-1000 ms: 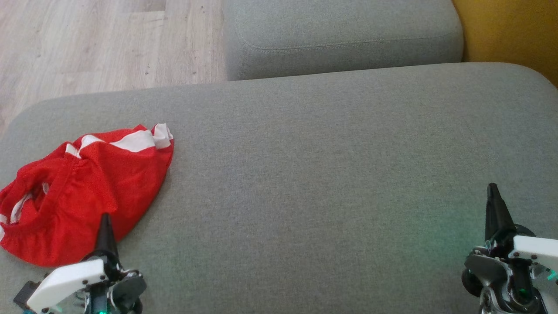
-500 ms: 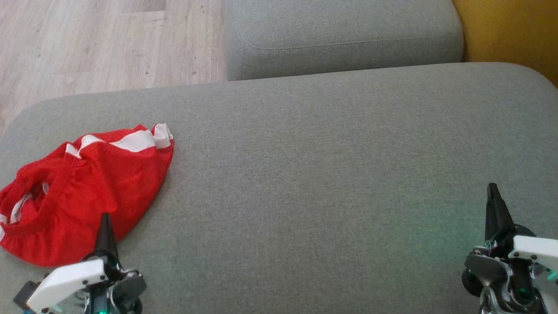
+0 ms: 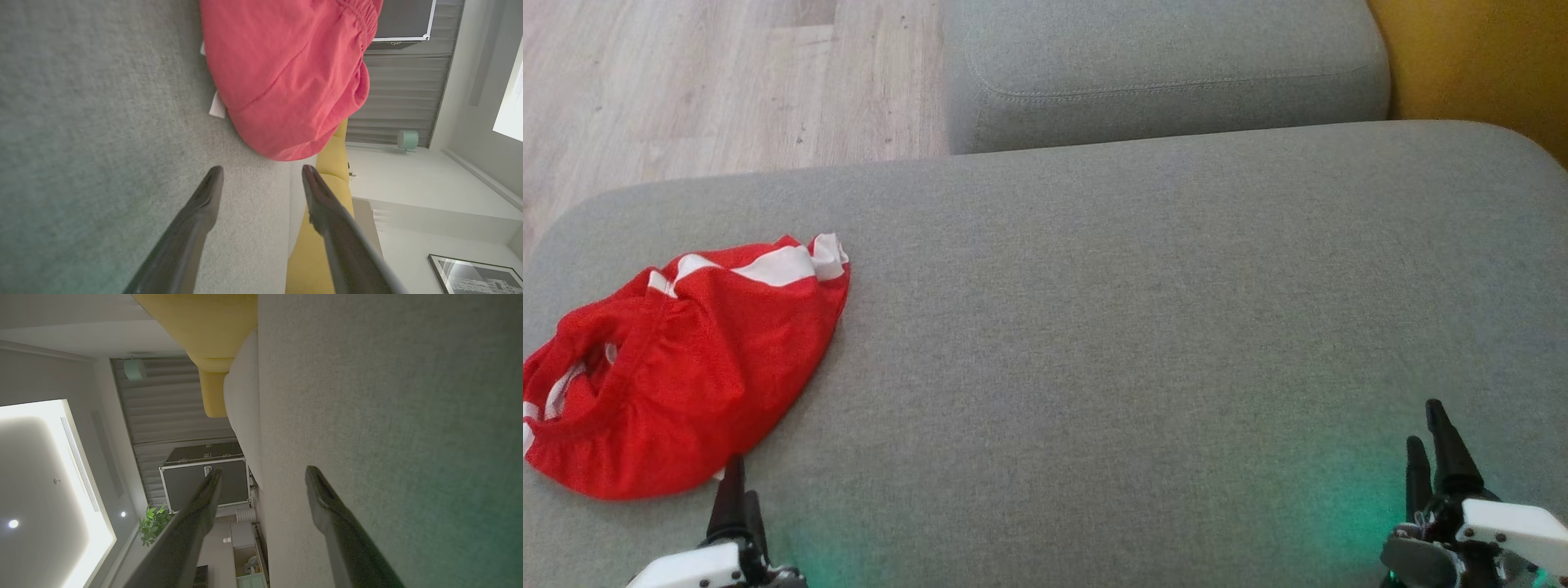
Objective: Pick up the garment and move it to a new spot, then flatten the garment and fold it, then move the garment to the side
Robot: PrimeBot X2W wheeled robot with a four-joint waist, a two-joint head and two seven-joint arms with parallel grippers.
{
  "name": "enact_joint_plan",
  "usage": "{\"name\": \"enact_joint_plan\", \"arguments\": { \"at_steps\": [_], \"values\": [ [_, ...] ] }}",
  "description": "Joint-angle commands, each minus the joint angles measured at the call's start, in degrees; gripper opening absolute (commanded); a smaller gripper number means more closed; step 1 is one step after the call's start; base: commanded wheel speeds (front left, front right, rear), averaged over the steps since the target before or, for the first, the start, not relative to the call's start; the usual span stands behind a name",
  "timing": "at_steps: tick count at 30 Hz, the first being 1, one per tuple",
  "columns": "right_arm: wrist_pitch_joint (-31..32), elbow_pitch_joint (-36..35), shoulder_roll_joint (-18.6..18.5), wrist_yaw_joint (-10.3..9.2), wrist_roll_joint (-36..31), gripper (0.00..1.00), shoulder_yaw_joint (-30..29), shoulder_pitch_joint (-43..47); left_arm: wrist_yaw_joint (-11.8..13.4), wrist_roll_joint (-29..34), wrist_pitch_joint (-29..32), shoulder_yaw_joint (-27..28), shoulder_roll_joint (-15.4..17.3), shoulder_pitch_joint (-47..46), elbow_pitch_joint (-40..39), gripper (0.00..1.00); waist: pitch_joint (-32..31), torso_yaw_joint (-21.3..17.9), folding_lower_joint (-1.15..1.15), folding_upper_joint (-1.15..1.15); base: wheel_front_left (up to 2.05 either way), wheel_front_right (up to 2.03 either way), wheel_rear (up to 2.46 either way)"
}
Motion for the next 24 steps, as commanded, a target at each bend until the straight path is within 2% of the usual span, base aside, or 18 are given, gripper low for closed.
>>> {"name": "enact_joint_plan", "arguments": {
  "at_steps": [1,10,24],
  "values": [
    [-0.7,-2.4,-0.2,0.0,-0.5,1.0,0.7,-2.4,0.0,0.7,-0.5,-0.5,0.2,-2.7,-2.0,1.0,-0.1,0.0,0.0,0.0,0.0,0.0,0.0],
    [-2.1,-2.9,-0.4,0.0,-4.5,1.0,1.7,-2.2,0.1,5.0,-1.8,-0.9,0.3,-2.3,-2.8,1.0,-0.6,0.1,0.0,0.0,0.0,0.0,0.0],
    [-4.5,-5.6,-0.3,-0.01,-19.2,1.0,2.5,-1.3,2.0,17.3,-4.2,-2.5,0.3,-1.0,-6.4,1.0,-1.6,0.4,0.0,0.0,0.0,0.0,0.0]
  ]
}}
